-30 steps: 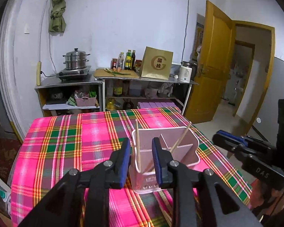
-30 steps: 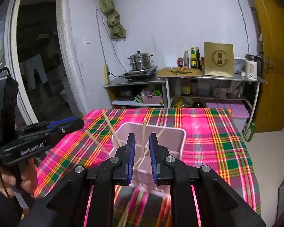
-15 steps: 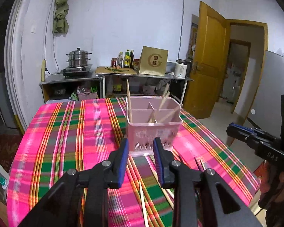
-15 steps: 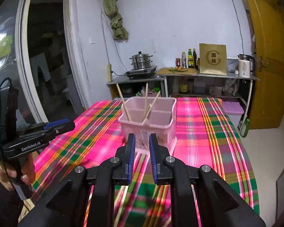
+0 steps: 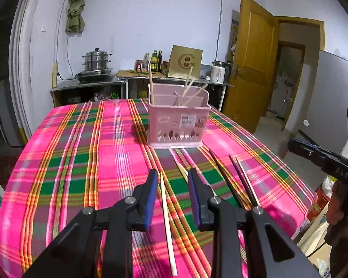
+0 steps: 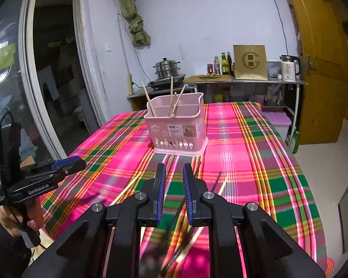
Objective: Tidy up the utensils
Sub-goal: 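Move both tools back toward the remaining chopsticks on the cloth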
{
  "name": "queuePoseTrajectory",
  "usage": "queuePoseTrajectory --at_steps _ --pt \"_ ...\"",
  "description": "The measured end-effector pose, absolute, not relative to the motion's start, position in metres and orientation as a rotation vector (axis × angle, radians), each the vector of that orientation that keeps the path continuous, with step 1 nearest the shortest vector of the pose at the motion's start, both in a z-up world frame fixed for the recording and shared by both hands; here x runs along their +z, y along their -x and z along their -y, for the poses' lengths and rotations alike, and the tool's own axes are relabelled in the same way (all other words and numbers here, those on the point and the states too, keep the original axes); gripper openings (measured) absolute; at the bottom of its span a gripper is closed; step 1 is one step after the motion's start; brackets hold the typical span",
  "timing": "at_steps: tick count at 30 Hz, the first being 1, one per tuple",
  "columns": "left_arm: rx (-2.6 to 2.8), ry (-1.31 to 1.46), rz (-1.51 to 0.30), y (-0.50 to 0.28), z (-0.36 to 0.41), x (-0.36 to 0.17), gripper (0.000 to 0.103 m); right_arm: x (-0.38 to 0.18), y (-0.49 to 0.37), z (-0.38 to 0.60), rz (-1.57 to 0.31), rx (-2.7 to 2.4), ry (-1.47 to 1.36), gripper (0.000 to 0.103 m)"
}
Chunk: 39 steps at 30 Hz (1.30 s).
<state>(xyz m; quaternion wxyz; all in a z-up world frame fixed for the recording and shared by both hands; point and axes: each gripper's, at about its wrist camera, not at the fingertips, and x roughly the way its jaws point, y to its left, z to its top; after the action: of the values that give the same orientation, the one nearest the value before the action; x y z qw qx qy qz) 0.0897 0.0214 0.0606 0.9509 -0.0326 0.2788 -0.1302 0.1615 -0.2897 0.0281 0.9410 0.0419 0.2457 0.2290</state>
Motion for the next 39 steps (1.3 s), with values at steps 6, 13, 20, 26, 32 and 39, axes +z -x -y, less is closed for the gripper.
queuePoseTrajectory --at_steps 6,13,20,26,32,39 --pt "-0.288 0.088 -0.596 -0.082 -0.016 0.049 0.028 0.016 -0.153 0.294 -0.524 0.449 -0.098 0.015" --pt "-0.296 0.091 -0.633 -0.092 -0.007 0.04 0.028 0.004 -0.162 0.3 -0.558 0.416 -0.105 0.015" --pt "-0.292 0.087 -0.682 -0.114 -0.002 0.03 0.028 -0.009 -0.175 0.302 -0.599 0.389 -0.11 0.015" --pt "-0.294 0.095 -0.738 -0.136 0.002 0.02 0.028 -0.019 -0.192 0.299 -0.633 0.369 -0.107 0.015" --pt "-0.281 0.077 -0.812 -0.164 0.01 0.011 0.028 -0.035 -0.218 0.299 -0.699 0.322 -0.099 0.015" --pt "-0.274 0.053 -0.877 -0.193 0.024 0.001 0.028 -0.051 -0.248 0.3 -0.772 0.288 -0.1 0.015"
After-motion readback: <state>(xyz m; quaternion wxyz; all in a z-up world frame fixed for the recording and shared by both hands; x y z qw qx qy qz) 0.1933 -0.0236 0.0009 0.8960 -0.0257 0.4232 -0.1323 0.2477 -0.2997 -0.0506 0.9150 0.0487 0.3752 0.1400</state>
